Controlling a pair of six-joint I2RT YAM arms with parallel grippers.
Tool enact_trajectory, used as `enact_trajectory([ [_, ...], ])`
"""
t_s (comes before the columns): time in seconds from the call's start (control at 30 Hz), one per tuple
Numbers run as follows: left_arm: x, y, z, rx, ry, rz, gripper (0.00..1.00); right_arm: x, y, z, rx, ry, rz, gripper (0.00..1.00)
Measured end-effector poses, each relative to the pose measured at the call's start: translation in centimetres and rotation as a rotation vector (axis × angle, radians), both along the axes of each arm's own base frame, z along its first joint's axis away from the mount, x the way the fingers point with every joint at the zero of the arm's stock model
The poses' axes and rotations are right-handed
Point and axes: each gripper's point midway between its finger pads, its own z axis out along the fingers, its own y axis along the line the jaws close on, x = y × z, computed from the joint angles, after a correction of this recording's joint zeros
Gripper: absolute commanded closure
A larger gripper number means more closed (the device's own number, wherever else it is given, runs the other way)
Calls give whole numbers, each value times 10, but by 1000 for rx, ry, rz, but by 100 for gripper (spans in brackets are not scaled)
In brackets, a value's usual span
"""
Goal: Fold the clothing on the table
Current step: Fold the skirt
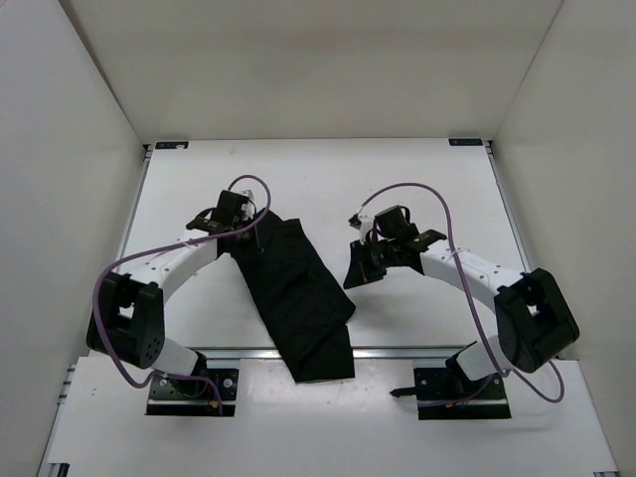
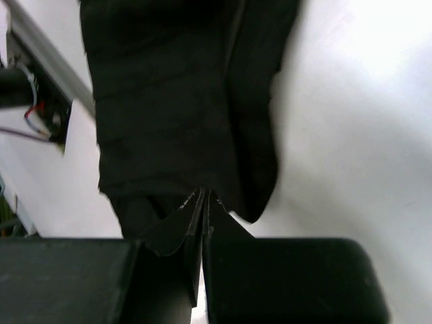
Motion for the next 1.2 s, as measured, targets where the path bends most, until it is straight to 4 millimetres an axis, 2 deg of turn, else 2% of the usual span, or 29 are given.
enact_trajectory([
  [0.03, 0, -1, -3, -3, 4, -3, 98, -7, 1, 0, 4, 7, 14, 100],
  [0.07, 2, -3, -4, -9, 2, -7, 100, -15, 2, -1, 7, 16, 29, 100],
  [0.2, 9, -8, -15, -20, 7, -15, 100, -36, 8, -6, 4, 52, 79, 100],
  [0.43, 15, -10, -61, -3, 101, -7, 100, -80, 27, -18, -18, 112, 208, 100],
  [0.63, 37, -9, -63, -63, 93, 50, 100, -94, 25, -46, -97, 175, 251, 100],
  [0.77, 54, -9, -62, -73, 79, 72, 100, -97, 17, -68, -183, 199, 259, 100],
  [0.87, 59, -9, -62, -80, 73, 83, 100, -94, 15, -79, -249, 209, 256, 100],
  [1.2, 62, -5, -62, -86, 69, 100, 100, -41, 41, -78, -284, 114, 218, 100],
])
